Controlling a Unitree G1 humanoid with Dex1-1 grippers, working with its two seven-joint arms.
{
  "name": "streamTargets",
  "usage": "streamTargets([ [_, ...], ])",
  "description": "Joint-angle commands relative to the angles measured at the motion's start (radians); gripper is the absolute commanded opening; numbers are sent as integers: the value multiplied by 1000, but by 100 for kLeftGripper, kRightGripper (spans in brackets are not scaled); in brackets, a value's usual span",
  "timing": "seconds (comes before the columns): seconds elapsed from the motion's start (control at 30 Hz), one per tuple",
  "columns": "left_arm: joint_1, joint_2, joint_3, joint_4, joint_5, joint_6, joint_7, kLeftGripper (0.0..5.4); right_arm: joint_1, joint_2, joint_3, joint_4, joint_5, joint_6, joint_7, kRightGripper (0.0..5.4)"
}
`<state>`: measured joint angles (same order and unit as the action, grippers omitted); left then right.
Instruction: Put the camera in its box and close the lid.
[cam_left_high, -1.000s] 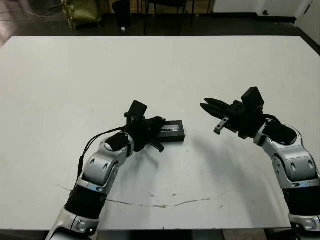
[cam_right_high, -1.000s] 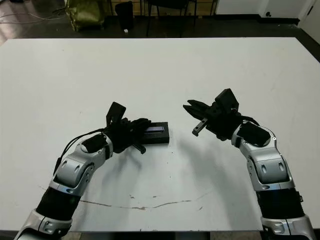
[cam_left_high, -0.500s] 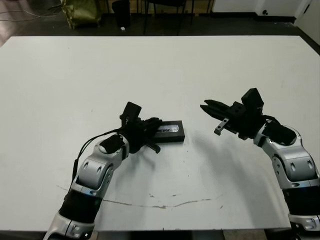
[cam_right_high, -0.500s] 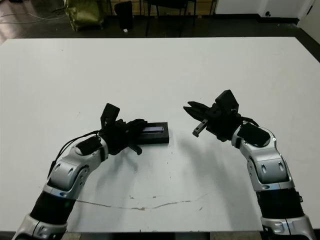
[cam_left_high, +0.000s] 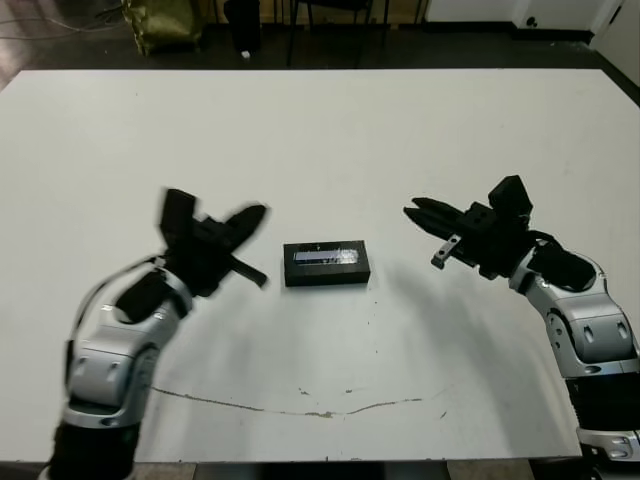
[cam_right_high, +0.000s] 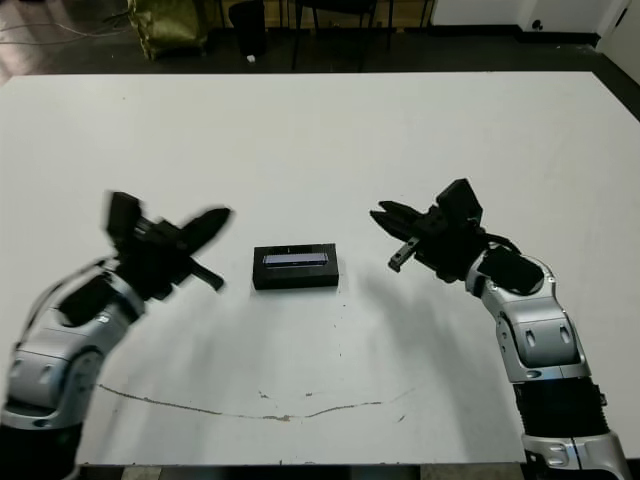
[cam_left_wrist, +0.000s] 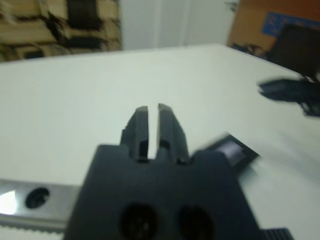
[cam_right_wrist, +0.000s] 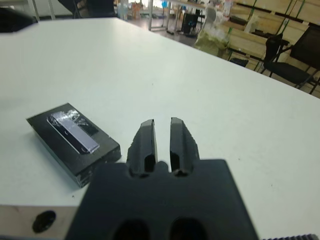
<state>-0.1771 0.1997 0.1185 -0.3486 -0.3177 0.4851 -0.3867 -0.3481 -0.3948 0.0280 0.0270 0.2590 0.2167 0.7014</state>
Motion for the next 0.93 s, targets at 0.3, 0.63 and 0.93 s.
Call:
streamTargets([
  [0.3, 33, -35, 79, 279, 218, -560, 220, 1, 119, 102, -39, -172, -94, -34, -297, 0],
  [0.63, 71, -127, 66, 480, 217, -850, 278, 1, 197, 167, -34, -257, -198, -70, -469, 0],
  [0.93, 47, -104, 26, 443, 226, -765, 277, 1, 171, 170, -41, -202, -194, -78, -468, 0],
])
